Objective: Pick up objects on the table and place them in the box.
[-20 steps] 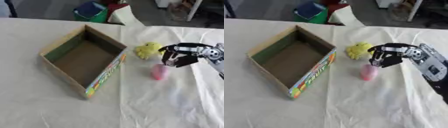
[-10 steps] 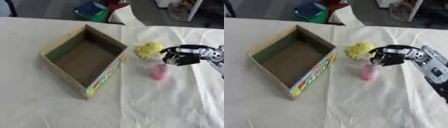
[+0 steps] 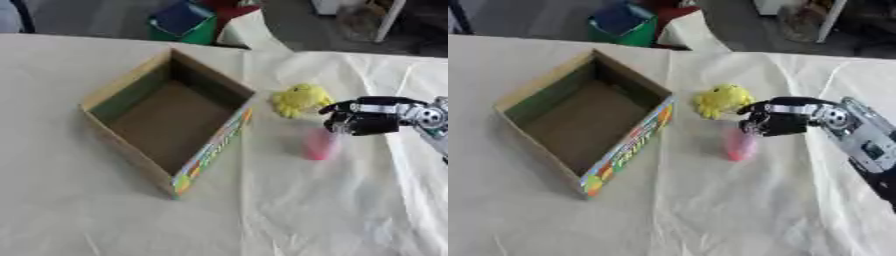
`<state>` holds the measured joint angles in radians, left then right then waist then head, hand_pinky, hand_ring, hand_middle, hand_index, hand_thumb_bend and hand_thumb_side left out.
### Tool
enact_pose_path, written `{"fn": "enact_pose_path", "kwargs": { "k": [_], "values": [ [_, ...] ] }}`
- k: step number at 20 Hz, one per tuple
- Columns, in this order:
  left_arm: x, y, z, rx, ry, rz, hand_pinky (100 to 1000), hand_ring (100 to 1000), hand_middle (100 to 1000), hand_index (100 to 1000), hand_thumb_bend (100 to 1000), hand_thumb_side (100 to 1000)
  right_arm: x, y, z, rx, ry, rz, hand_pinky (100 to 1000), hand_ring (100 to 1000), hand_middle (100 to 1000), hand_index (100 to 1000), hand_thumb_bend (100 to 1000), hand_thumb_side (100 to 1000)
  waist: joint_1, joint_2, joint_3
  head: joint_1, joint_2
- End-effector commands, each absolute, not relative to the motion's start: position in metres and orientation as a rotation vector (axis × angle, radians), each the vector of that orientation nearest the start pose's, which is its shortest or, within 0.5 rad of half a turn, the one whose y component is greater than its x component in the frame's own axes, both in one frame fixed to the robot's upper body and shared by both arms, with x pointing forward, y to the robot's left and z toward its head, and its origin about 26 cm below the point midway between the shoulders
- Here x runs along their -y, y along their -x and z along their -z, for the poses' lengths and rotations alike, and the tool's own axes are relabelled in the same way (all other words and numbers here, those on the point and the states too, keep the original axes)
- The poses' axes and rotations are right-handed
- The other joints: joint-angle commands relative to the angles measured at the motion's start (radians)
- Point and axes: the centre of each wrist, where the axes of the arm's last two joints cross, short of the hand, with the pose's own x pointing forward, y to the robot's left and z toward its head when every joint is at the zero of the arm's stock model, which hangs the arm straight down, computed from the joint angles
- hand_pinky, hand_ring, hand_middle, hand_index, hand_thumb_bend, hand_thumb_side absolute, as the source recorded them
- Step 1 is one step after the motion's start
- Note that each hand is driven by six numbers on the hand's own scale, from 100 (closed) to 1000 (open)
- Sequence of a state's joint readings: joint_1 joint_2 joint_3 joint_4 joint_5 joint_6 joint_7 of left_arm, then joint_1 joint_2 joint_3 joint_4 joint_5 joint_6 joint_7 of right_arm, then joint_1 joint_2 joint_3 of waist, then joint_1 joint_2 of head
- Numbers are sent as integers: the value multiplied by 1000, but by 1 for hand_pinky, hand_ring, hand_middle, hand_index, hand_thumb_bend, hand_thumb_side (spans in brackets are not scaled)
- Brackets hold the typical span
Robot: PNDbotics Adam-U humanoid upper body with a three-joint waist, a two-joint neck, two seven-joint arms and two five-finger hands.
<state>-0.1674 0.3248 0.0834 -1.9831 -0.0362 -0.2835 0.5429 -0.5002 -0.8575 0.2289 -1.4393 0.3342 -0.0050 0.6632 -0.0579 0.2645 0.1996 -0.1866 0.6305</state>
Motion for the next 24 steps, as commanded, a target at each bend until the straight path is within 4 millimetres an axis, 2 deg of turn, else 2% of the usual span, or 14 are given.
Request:
{"fn": "enact_pose_path", "kwargs": {
  "k": [1, 11, 24],
  "values": [
    [-295, -285, -175, 2505, -504, -285, 524, 639, 616, 749, 100, 951, 376, -370, -205, 1173, 569, -1494, 819, 831, 768, 1000, 100, 878, 3, -14, 0, 1, -15],
    [-294, -285, -175, 2501, -503, -288, 524, 638, 616, 748, 100, 952, 373, -370, -196, 1145, 590, -1550, 808, 834, 772, 1000, 100, 890, 2, -11, 2, 2, -14],
    [-294, -285, -175, 2503, -503, -287, 525, 638, 617, 748, 100, 952, 371, -366, -193, 1121, 554, -1546, 805, 835, 772, 1000, 100, 977, 1, -10, 1, 6, -14]
  ]
}}
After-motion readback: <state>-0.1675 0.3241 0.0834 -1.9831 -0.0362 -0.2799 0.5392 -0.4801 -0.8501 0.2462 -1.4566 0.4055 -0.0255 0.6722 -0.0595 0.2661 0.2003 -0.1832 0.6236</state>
